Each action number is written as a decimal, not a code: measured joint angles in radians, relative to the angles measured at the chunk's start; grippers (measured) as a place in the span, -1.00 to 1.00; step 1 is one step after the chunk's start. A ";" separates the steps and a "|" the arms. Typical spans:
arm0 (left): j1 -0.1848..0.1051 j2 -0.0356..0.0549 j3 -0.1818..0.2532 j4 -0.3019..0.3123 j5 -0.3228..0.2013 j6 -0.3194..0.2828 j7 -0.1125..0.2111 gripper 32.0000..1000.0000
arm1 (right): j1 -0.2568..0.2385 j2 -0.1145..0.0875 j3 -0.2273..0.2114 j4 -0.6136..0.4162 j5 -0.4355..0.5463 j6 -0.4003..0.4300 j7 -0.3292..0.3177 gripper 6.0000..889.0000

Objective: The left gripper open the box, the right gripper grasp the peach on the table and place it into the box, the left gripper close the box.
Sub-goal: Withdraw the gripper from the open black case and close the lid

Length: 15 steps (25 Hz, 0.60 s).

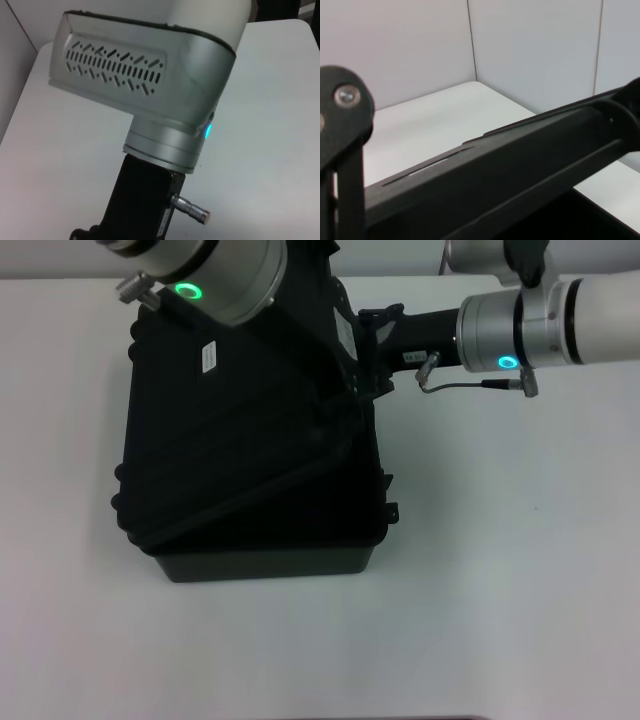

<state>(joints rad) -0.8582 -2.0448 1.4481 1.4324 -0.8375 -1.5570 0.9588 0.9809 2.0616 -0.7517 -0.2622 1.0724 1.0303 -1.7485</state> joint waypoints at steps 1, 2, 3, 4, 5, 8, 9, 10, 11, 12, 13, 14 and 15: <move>0.001 0.0000 0.000 -0.001 0.000 0.000 0.000 -0.85 | -0.003 0.000 0.002 -0.001 0.001 0.004 0.000 0.93; 0.001 0.0000 0.000 -0.001 0.000 0.000 0.000 -0.85 | -0.006 0.000 0.003 -0.004 0.002 0.013 0.000 0.93; 0.001 0.0000 0.000 -0.001 0.000 0.000 0.000 -0.85 | -0.006 0.000 0.003 -0.004 0.002 0.013 0.000 0.93; 0.002 0.0000 0.000 -0.001 0.000 0.000 0.000 -0.85 | -0.020 0.000 0.003 -0.017 0.003 0.044 0.005 0.93; 0.003 0.0000 0.000 -0.001 0.000 0.000 0.000 -0.85 | -0.027 -0.001 0.002 -0.027 0.003 0.058 0.009 0.93; 0.004 0.0000 0.000 -0.001 0.001 0.000 0.000 -0.85 | -0.067 -0.002 0.000 -0.082 0.000 0.106 0.035 0.93; 0.010 -0.0002 0.000 -0.001 0.001 0.000 0.000 -0.85 | -0.084 -0.002 -0.001 -0.105 -0.003 0.123 0.049 0.93; 0.012 -0.0001 0.000 -0.001 0.001 0.000 0.000 -0.85 | -0.098 -0.002 -0.002 -0.126 -0.004 0.137 0.064 0.93; 0.014 -0.0002 0.000 -0.001 0.001 0.000 0.000 -0.85 | -0.116 -0.002 -0.006 -0.156 -0.006 0.156 0.084 0.93; 0.015 -0.0002 0.000 -0.001 0.002 0.000 0.000 -0.85 | -0.130 -0.003 -0.009 -0.182 -0.007 0.173 0.102 0.93; 0.017 -0.0001 0.000 -0.001 0.002 0.000 0.001 -0.85 | -0.152 -0.004 -0.015 -0.221 -0.008 0.200 0.127 0.93; 0.018 -0.0002 0.000 -0.001 0.002 0.000 0.001 -0.85 | -0.171 -0.004 -0.019 -0.260 -0.009 0.226 0.152 0.93; 0.019 -0.0001 0.000 -0.001 0.003 0.000 0.001 -0.85 | -0.193 -0.005 -0.024 -0.302 -0.010 0.255 0.178 0.93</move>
<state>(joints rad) -0.8390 -2.0449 1.4480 1.4312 -0.8348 -1.5571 0.9597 0.7879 2.0563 -0.7754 -0.5640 1.0627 1.2850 -1.5707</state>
